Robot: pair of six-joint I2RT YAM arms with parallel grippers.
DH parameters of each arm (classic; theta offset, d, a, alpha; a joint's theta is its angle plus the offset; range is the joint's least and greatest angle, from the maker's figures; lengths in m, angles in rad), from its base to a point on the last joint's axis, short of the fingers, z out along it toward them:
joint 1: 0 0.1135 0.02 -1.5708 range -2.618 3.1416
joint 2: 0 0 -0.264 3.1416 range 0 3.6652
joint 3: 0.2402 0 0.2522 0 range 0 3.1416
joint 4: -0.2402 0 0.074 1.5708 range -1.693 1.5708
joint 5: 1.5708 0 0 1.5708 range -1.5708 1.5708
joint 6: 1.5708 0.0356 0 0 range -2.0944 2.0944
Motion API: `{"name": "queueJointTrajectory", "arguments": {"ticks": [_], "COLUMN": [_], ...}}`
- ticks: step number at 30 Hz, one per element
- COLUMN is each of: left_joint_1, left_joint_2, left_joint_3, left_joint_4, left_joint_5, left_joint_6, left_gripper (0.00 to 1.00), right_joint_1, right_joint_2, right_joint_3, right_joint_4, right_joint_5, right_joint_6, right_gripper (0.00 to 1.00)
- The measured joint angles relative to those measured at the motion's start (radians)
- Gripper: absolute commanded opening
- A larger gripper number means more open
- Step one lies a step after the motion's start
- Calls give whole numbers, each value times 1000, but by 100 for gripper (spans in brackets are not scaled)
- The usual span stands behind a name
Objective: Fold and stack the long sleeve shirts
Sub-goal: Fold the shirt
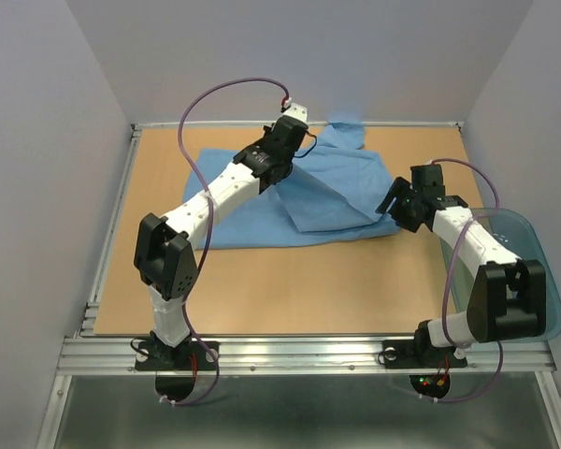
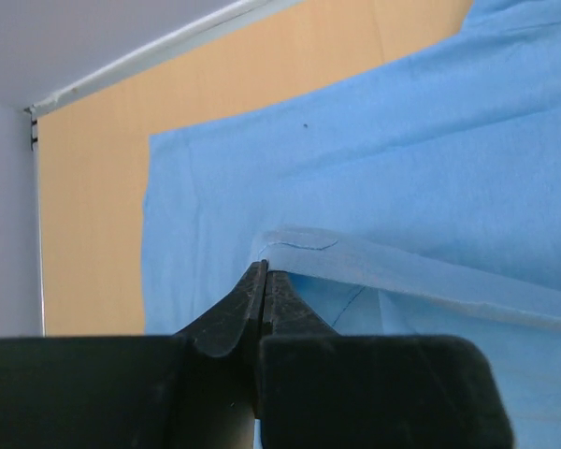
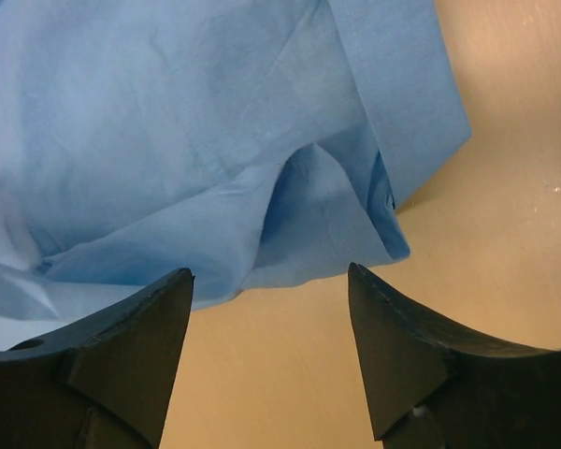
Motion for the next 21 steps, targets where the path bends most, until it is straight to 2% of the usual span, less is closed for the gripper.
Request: {"name": "queueJointTrajectory", "arguments": {"ticks": [6,9,14,18,21], "left_joint_1": [2,2,4,8,8], "left_joint_2": [67,100,127,127,127], "left_joint_3": [88,138,198,204,205], "left_joint_4": [82,137,192,238,250], "left_joint_5": [-16,-22,-31,-50,-51], "left_joint_6": [50,66,83,99,102], "left_gripper": [0,0,0,0,0], "right_joint_1": [-5,-5,-5,-5,-10], "right_joint_2": [24,27,50,57,78], "right_joint_3": [-1,-16,-62,-80,-105], "right_joint_4": [8,29,50,71,108], "right_joint_5": [-3,-3,0,16,32], "right_joint_6": [37,45,83,115,138], "right_gripper": [71,68,60,46,42]}}
